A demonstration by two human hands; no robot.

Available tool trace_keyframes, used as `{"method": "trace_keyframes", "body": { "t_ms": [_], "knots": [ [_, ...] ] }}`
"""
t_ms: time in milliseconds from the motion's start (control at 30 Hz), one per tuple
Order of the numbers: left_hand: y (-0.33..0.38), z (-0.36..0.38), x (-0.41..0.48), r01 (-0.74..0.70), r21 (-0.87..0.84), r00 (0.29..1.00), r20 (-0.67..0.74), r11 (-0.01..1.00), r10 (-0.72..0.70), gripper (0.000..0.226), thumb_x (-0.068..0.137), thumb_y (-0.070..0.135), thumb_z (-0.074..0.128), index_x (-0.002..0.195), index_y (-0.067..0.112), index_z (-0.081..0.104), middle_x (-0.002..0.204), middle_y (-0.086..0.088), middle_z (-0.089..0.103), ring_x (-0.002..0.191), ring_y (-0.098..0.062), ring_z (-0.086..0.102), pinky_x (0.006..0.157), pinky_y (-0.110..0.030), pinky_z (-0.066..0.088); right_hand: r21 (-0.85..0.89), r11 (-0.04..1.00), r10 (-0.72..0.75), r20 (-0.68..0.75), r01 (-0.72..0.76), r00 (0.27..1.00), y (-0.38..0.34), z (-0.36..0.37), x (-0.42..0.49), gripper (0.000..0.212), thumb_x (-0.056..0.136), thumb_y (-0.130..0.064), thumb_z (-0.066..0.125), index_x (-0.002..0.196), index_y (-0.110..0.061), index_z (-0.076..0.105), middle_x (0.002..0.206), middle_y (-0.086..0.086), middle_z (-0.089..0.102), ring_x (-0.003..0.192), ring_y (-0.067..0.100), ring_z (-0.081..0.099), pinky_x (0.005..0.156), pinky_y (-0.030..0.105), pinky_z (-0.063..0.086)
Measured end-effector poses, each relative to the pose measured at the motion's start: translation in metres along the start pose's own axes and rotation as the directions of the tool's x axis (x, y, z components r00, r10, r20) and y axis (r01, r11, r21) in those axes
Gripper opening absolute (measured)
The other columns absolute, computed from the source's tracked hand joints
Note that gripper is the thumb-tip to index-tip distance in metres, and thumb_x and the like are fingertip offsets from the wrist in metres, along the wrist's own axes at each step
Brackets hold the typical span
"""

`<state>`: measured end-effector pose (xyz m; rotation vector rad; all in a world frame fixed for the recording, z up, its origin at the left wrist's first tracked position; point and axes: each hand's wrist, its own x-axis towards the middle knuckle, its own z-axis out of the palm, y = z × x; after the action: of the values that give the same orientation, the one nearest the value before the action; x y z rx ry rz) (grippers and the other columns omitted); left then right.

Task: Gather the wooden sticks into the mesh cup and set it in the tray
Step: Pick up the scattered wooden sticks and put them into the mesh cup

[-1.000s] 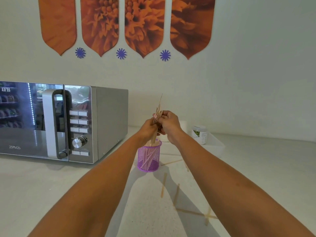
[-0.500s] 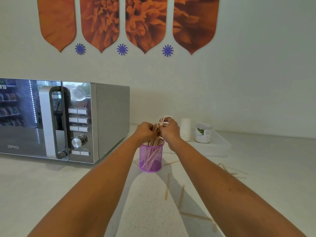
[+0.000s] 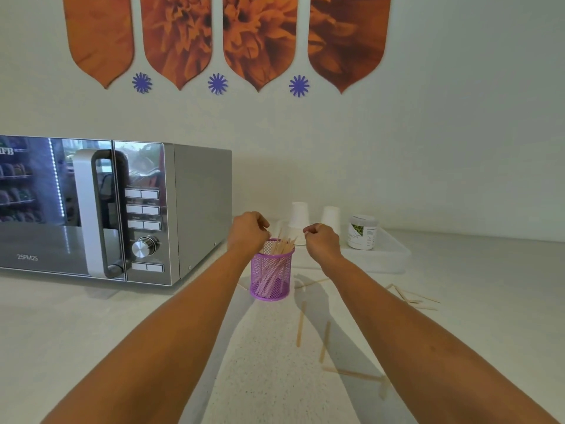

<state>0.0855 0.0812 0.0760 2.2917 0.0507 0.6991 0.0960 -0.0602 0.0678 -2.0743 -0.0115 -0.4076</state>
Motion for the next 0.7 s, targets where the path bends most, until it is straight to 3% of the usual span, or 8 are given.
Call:
{"method": "trace_keyframes", "body": {
  "t_ms": [167,300,400,500,700],
  "knots": [
    [0.020,0.007,-0.025,-0.200,0.026,0.977,-0.074,0.980,0.201,0.019,0.088,0.006,0.057,0.104,0.007,0.067,0.102,-0.008,0.072,0.093,-0.024,0.066,0.085,-0.033,0.055,-0.167,0.982,0.089,0.029,-0.083,0.996,0.035,-0.022,-0.008,0.030,0.095,-0.016,0.045,0.116,-0.002,0.062,0.120,0.016,0.064,0.111,0.031,0.059,0.084,0.032,0.046],
    [0.040,0.023,-0.048,-0.400,0.075,0.914,0.113,0.914,0.391,0.021,0.088,0.008,0.052,0.104,0.007,0.067,0.102,-0.009,0.072,0.095,-0.026,0.065,0.086,-0.036,0.053,-0.368,0.921,0.162,0.070,-0.126,0.984,0.067,-0.044,-0.022,0.032,0.095,-0.019,0.046,0.118,-0.002,0.060,0.123,0.015,0.063,0.115,0.030,0.058,0.092,0.032,0.046],
    [0.046,0.044,-0.060,-0.489,0.128,0.856,0.258,0.863,0.447,0.023,0.090,0.011,0.050,0.106,0.008,0.066,0.109,-0.010,0.070,0.101,-0.026,0.063,0.088,-0.036,0.052,-0.474,0.871,0.176,0.057,-0.128,0.983,0.087,-0.056,-0.029,0.037,0.096,-0.026,0.045,0.121,-0.002,0.056,0.127,0.015,0.060,0.119,0.030,0.055,0.095,0.033,0.044],
    [0.048,0.066,-0.067,-0.478,0.154,0.829,0.404,0.865,0.386,0.029,0.094,0.014,0.049,0.120,0.006,0.060,0.125,-0.012,0.062,0.116,-0.025,0.057,0.099,-0.035,0.045,-0.571,0.812,0.174,0.046,-0.117,0.984,0.100,-0.068,-0.032,0.045,0.097,-0.034,0.040,0.129,-0.004,0.050,0.136,0.014,0.054,0.127,0.029,0.049,0.103,0.037,0.039],
    [0.036,0.093,-0.069,-0.317,0.257,0.770,0.632,0.913,0.089,0.054,0.099,0.034,0.039,0.141,-0.001,0.037,0.147,-0.020,0.037,0.135,-0.032,0.038,0.110,-0.038,0.032,-0.663,0.741,0.179,0.038,-0.109,0.983,0.118,-0.086,-0.029,0.058,0.097,-0.043,0.035,0.144,-0.009,0.034,0.154,0.012,0.028,0.144,0.028,0.025,0.116,0.048,0.022]
  ]
}}
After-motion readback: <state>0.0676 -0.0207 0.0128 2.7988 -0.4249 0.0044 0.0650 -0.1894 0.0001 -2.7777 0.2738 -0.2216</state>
